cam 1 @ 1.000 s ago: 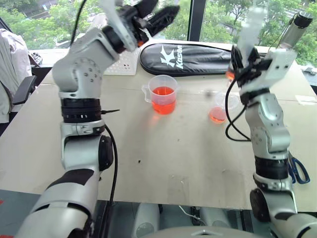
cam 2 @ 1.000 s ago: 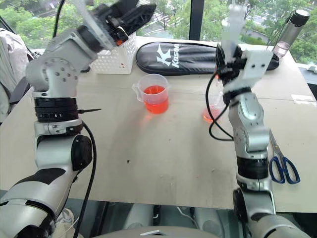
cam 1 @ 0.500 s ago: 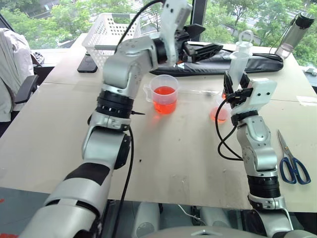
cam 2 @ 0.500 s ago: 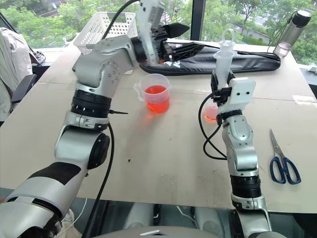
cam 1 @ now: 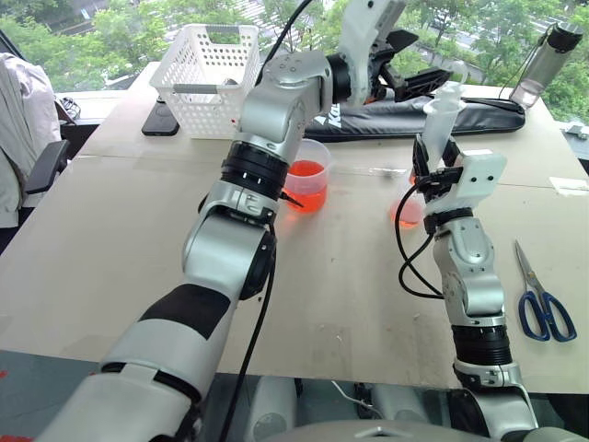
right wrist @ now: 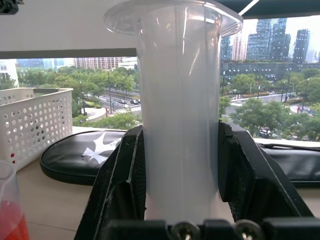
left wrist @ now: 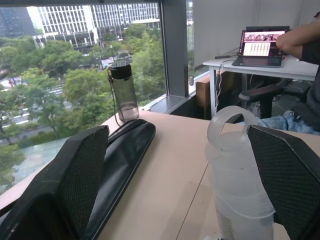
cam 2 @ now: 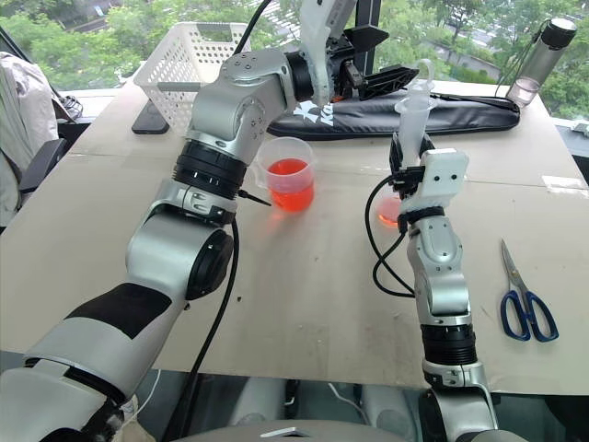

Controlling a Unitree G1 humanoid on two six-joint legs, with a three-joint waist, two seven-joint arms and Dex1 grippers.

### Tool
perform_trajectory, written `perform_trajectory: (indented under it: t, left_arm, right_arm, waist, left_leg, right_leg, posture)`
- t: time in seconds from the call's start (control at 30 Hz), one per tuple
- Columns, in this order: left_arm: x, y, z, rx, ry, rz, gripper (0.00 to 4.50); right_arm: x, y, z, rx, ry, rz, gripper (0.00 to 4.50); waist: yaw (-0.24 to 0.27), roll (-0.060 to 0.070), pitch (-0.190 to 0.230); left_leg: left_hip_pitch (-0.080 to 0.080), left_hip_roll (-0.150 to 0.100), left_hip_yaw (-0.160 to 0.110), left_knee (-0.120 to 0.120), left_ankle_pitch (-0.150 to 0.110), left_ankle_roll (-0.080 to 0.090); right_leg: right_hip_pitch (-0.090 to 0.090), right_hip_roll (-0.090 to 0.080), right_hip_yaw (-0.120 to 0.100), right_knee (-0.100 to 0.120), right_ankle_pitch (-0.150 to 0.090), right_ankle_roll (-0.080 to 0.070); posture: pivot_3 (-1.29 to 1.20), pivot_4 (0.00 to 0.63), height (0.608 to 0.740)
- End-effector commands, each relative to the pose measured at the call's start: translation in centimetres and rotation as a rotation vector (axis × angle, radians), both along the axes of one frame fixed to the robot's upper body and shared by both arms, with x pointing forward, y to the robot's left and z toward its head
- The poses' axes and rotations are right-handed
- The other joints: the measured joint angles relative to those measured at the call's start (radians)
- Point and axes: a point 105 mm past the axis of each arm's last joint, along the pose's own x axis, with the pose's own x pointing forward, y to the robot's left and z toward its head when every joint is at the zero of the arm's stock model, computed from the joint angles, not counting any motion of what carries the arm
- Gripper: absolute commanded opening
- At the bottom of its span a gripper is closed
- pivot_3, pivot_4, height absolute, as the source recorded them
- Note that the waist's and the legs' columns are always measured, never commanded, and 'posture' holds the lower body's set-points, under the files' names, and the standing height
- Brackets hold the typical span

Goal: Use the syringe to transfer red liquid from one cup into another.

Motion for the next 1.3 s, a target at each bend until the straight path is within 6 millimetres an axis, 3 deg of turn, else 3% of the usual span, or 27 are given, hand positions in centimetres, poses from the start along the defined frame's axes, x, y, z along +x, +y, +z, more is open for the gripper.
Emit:
perform_trajectory:
  t: [0.03,0.17,0.2,0.4,0.7,0.97,1.3]
  left_arm:
    - [-0.9,-1.2,1.9,0.007,-0.106,-0.028,4.5]
    - [-1.0,-1.8,2.0,0.012,-0.141,-0.034,3.46]
    - [-1.0,-1.9,2.1,0.011,-0.149,-0.038,2.79]
    - [-1.9,-2.5,2.6,0.019,-0.206,-0.097,0.02]
    - [-2.9,-3.3,0.3,0.076,-0.201,-0.177,0.0]
    - [-3.2,-3.7,-4.3,0.164,-0.136,-0.214,0.0]
    - [-3.3,-3.9,-6.3,0.194,-0.092,-0.226,0.0]
  right_arm:
    - [-0.7,0.4,1.8,-0.011,-0.082,0.012,1.45]
    - [-0.7,0.5,1.7,-0.02,-0.082,0.021,1.45]
    - [-0.8,0.6,1.7,-0.021,-0.081,0.025,1.45]
    - [-0.6,0.8,1.2,-0.027,-0.068,0.04,1.45]
    - [-0.1,0.2,1.0,-0.03,-0.057,0.035,1.45]
    - [-0.3,0.1,1.6,-0.084,-0.083,0.038,1.45]
    - [-0.7,-0.5,2.6,-0.126,-0.114,0.009,1.45]
  waist:
    - [0.0,0.0,0.0]
    - [0.0,0.0,0.0]
    - [0.0,0.0,0.0]
    - [0.0,0.0,0.0]
    - [-0.001,0.0,0.0]
    - [0.0,0.0,0.0]
    - [0.0,0.0,0.0]
  left_leg:
    - [0.0,0.0,0.0,0.0,0.0,0.0]
    - [0.0,0.0,0.0,0.0,0.0,0.0]
    - [0.0,0.0,0.0,0.0,0.0,0.0]
    - [0.0,0.0,0.0,0.0,0.0,0.0]
    - [0.0,0.0,0.0,0.0,0.0,0.0]
    - [0.0,0.0,0.0,0.0,0.0,0.0]
    - [0.0,0.0,0.0,0.001,0.0,0.0]
  right_leg:
    - [0.0,0.0,0.0,0.0,0.0,0.0]
    - [0.0,0.0,0.0,0.0,0.0,0.0]
    - [0.0,0.0,0.0,0.0,0.0,0.0]
    - [0.0,0.0,0.0,0.0,0.0,0.0]
    - [0.0,0.0,0.0,0.0,0.0,0.0]
    - [0.0,0.0,0.0,0.0,0.0,0.0]
    - [0.0,0.0,0.0,0.001,0.0,0.0]
  posture:
    - [0.0,0.15,0.724]
    - [0.0,0.15,0.724]
    - [0.0,0.15,0.724]
    - [0.0,0.15,0.724]
    - [0.0,0.15,0.724]
    - [0.0,0.15,0.724]
    - [0.0,0.15,0.724]
